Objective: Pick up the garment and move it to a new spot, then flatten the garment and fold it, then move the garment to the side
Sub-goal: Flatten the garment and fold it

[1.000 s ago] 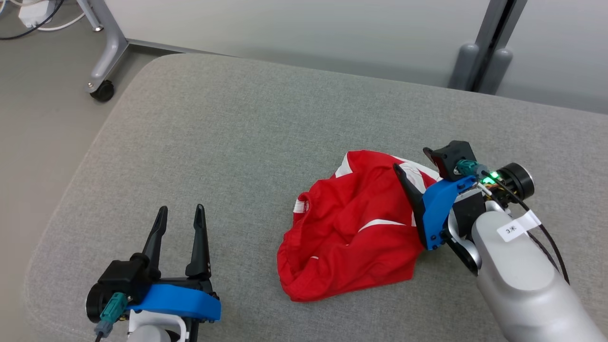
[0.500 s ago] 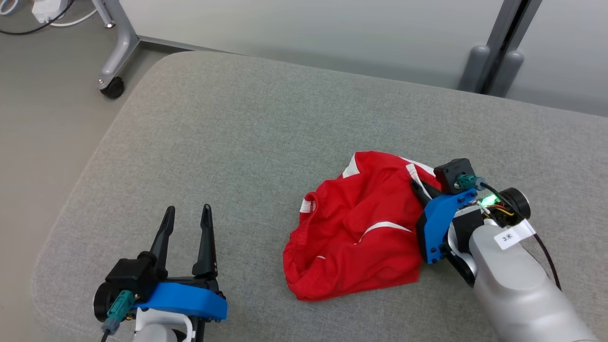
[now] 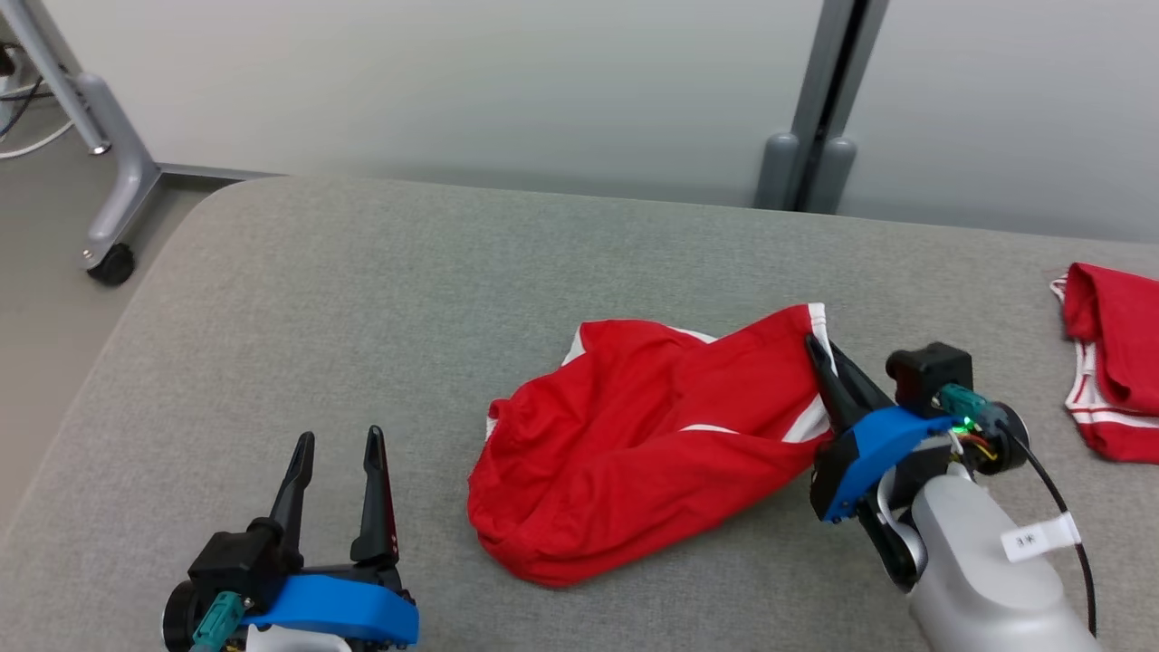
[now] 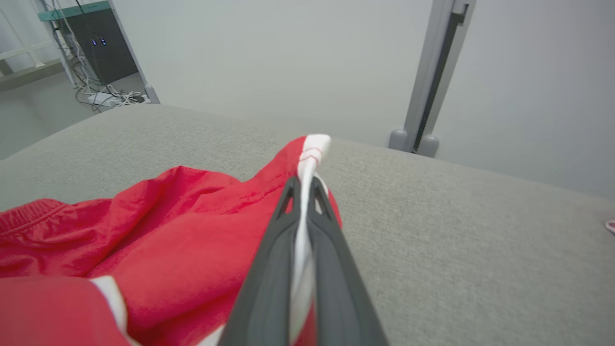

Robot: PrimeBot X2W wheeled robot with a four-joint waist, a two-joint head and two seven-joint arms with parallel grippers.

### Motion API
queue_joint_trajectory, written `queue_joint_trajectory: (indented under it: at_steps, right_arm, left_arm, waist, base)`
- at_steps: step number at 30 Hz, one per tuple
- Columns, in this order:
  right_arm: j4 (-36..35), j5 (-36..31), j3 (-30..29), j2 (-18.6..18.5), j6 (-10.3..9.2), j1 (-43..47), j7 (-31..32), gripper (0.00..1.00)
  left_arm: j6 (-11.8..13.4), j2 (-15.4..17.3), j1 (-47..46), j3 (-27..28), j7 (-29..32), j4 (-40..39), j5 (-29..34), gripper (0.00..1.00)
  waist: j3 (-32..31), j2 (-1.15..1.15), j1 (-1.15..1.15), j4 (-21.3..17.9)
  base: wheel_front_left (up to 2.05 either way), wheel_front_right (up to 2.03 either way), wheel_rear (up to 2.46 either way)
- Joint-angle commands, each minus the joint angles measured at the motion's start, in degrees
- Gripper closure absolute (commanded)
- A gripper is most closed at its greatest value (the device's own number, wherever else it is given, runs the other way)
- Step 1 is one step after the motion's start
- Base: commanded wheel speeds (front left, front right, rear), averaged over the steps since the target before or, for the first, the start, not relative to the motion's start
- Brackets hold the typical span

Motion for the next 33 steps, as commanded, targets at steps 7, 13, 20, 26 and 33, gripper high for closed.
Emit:
queue_joint_trajectory:
  at_steps: [7,13,20,26,33]
  right_arm:
    - [-12.19,1.81,-7.7,-0.25,0.01,13.68,-0.31,1.0]
    - [-22.74,3.16,-16.17,1.77,0.0,26.82,3.38,1.0]
    - [-29.42,4.04,-20.55,3.04,0.01,36.73,6.51,0.25]
    - [-33.54,2.76,-21.29,3.05,0.01,36.17,3.72,0.0]
    - [-40.3,-0.48,-19.9,3.06,0.01,32.86,0.32,0.0]
  left_arm:
    - [0.28,-0.02,1.61,0.13,-0.14,-0.93,0.48,0.0]
    - [0.01,-0.03,1.55,0.25,-0.15,-0.91,0.7,0.0]
    - [-0.4,-0.03,1.54,0.46,-0.15,-0.52,1.21,0.0]
    - [-0.67,-0.03,1.53,0.59,-0.15,-0.61,1.58,0.0]
    - [-0.81,-0.03,1.56,1.04,-0.15,-0.48,1.89,0.0]
  waist:
    - [-1.98,0.0,0.0,-5.11]
    - [-2.18,0.0,0.0,-6.28]
    - [-2.53,0.0,0.0,-6.69]
    - [-2.51,0.0,0.0,-7.07]
    - [-2.77,0.0,0.0,-7.1]
  base:
    - [0.0,0.0,0.0]
    - [0.0,0.0,0.0]
    - [0.0,0.0,0.0]
    - [0.0,0.0,0.0]
    - [0.0,0.0,0.0]
